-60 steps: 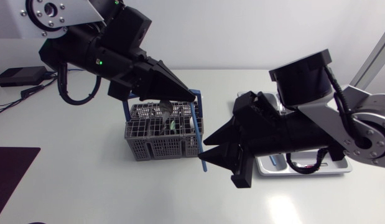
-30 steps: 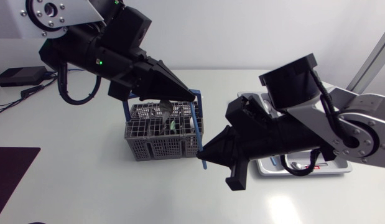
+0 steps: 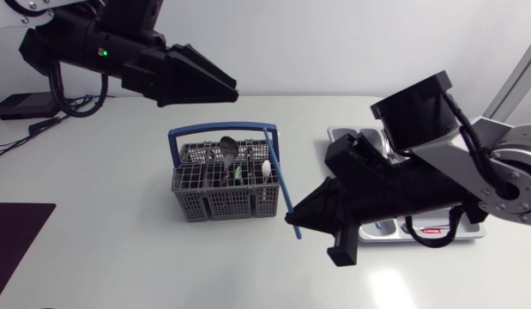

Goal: Unload the cutlery basket into the drawer organizer.

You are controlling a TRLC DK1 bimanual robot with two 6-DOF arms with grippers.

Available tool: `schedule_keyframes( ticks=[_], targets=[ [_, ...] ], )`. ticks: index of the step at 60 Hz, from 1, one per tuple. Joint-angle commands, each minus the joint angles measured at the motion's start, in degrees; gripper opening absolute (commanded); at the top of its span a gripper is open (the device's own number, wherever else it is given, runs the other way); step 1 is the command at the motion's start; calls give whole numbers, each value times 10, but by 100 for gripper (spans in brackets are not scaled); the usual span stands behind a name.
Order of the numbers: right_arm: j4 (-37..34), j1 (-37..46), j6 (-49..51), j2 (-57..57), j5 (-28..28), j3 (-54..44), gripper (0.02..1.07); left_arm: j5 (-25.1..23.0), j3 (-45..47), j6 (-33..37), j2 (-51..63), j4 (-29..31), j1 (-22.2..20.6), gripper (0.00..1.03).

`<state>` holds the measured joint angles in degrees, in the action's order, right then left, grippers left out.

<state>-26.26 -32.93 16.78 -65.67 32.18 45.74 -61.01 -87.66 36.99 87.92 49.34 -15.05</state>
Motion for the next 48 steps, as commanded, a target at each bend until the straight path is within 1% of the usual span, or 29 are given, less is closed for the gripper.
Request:
schedule_keyframes(
  ticks=[1,6,10,16,18,21,27,29,34,39,40,48],
  targets=[
    [-18,32,19,12,2,-11,8,-4,-21,-19,-1,-7,34,98],
    [-31,75,35,12,0,-14,7,-1,-25,-16,0,-9,70,98],
    [-34,124,40,-1,-5,-13,7,22,-17,-10,-6,-14,80,98],
    [-34,207,45,-48,-18,-3,7,73,4,12,-13,-15,81,98],
    [-32,229,44,-67,-27,1,7,98,22,23,-21,-15,81,98],
    [-31,254,42,-97,-40,6,8,116,42,34,-32,-16,78,98],
    [-30,298,32,-169,-69,24,7,188,98,45,-62,-36,53,98],
    [-28,302,28,-184,-77,28,8,201,112,45,-70,-46,48,98],
    [-21,309,12,-224,-99,37,8,263,159,48,-100,-78,15,98],
    [-20,309,-4,-248,-120,47,8,305,197,58,-121,-100,-9,98],
    [-20,309,-10,-255,-125,50,8,324,210,65,-129,-105,-24,98],
    [-24,321,-25,-287,-136,61,8,364,242,90,-144,-118,-51,98]
  ],
)
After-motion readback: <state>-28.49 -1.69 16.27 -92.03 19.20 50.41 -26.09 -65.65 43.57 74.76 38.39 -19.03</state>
